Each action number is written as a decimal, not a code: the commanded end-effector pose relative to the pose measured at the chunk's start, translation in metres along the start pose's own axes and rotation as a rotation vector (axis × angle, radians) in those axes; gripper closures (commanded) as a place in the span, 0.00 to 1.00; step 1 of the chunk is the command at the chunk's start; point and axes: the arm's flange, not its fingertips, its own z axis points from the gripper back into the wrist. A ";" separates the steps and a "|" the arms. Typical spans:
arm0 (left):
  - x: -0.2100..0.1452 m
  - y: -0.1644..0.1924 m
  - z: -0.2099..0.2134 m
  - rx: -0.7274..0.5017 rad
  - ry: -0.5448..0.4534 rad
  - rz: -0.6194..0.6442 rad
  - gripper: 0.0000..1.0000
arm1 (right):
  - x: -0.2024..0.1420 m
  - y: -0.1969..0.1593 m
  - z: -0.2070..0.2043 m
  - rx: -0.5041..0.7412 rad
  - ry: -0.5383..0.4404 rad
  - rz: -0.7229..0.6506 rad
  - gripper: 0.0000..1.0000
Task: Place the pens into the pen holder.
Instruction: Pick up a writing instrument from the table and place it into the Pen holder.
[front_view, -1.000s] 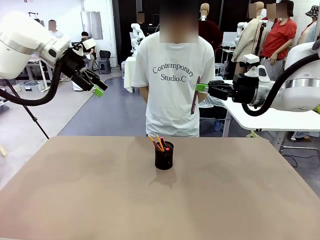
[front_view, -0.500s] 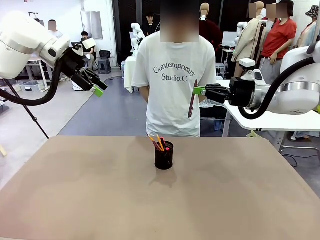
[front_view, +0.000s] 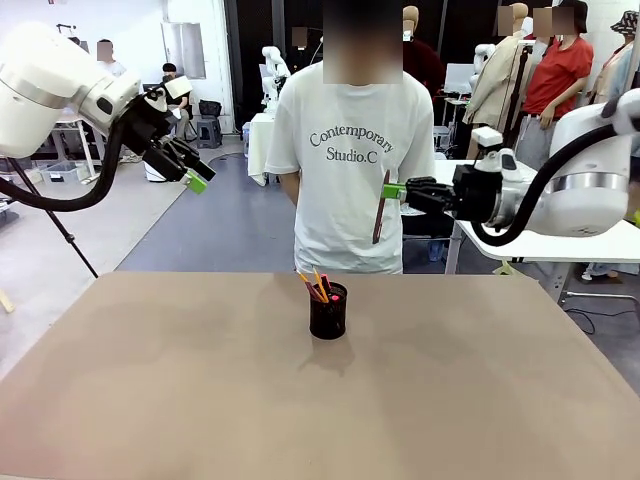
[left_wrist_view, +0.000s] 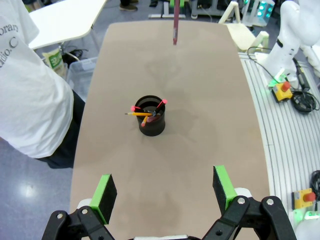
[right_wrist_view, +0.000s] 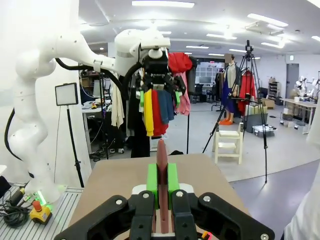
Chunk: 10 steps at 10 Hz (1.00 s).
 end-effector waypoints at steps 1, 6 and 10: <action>0.000 -0.001 0.001 -0.005 -0.001 0.005 0.00 | -0.020 -0.024 -0.016 0.011 0.028 0.036 1.00; 0.000 -0.001 0.001 -0.005 -0.001 0.005 0.00 | -0.076 -0.063 -0.052 0.047 0.105 0.010 1.00; 0.000 -0.001 0.001 -0.005 -0.001 0.005 0.00 | -0.106 -0.074 -0.071 0.038 0.155 0.009 1.00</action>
